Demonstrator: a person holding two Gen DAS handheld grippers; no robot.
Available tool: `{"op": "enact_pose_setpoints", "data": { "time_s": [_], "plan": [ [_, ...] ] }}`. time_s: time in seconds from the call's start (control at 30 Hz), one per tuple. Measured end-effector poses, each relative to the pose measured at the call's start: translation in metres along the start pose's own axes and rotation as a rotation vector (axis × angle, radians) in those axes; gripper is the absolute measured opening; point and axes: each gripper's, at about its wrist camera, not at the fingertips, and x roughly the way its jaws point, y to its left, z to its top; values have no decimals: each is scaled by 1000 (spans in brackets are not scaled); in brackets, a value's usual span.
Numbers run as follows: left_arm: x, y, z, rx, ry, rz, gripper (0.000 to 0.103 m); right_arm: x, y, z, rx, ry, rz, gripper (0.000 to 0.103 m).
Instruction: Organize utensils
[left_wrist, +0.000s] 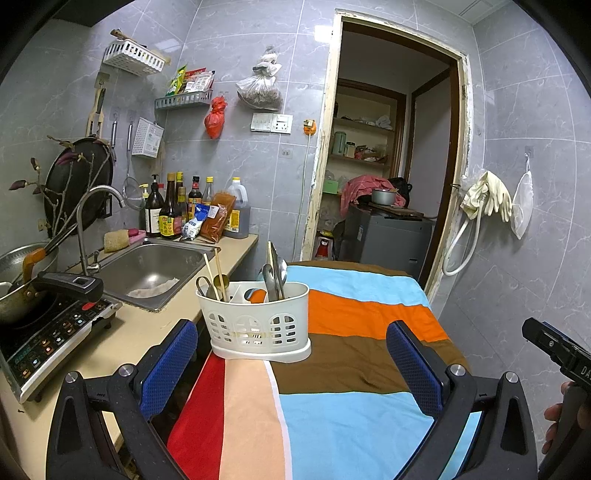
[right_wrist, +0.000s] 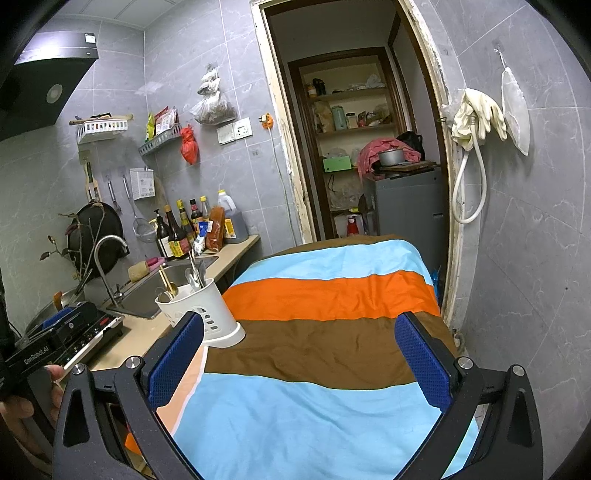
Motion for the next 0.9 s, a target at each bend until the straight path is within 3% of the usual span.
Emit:
{"op": "enact_pose_setpoints", "data": {
  "time_s": [0.9],
  "plan": [
    [0,4,0,-6,0,-7,103,5,-6,-5,8,10,0,101]
  ]
}}
